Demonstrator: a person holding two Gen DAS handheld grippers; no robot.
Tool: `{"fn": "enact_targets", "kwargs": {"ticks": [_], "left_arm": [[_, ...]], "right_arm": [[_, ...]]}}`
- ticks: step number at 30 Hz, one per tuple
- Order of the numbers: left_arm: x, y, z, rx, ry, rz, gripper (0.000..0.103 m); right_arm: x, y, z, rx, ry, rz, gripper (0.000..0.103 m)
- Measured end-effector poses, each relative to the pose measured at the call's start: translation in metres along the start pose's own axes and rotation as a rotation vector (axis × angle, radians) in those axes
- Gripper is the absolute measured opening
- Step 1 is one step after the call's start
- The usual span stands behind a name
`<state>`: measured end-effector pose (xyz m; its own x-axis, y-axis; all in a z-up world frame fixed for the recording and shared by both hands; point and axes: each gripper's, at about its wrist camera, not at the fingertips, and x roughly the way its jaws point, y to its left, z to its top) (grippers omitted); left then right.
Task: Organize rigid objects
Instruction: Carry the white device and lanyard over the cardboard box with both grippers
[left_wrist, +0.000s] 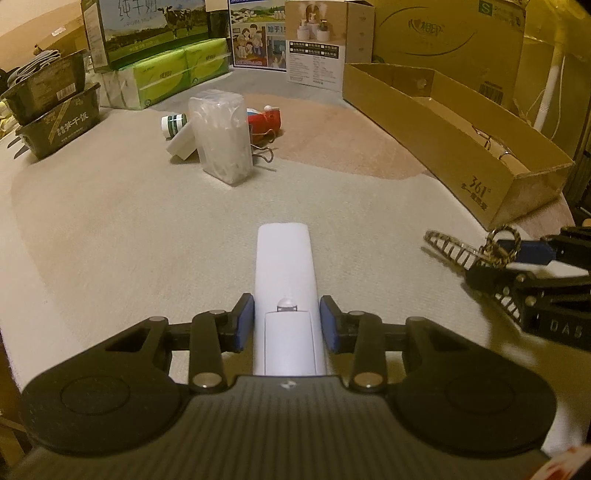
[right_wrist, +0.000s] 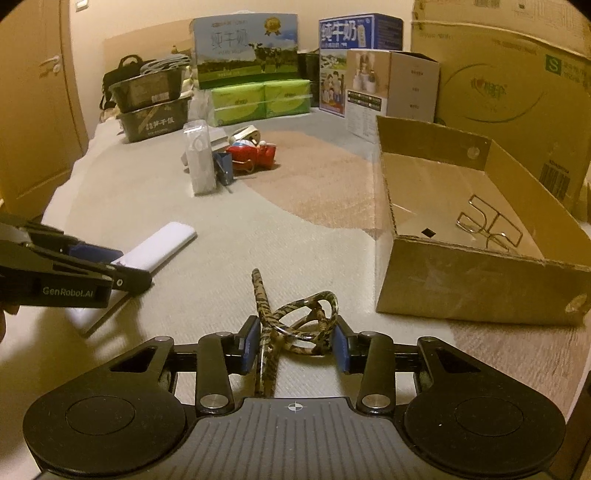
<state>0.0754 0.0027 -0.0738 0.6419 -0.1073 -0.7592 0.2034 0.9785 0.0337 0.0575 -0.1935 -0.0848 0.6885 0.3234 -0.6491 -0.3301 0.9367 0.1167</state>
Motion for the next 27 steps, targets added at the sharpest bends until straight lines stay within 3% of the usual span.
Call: {"fn": "enact_targets", "kwargs": {"ticks": [12, 27], "left_arm": [[-0.023, -0.015, 0.012, -0.004, -0.031, -0.027, 0.035], [-0.035, -0.087, 0.083, 0.065, -0.125, -0.161, 0.035]], "right_arm": [[-0.028, -0.009, 0.011, 0.041, -0.053, -0.014, 0.041], [-0.076, -0.077, 0.049, 0.172, -0.134, -0.112, 0.041]]}}
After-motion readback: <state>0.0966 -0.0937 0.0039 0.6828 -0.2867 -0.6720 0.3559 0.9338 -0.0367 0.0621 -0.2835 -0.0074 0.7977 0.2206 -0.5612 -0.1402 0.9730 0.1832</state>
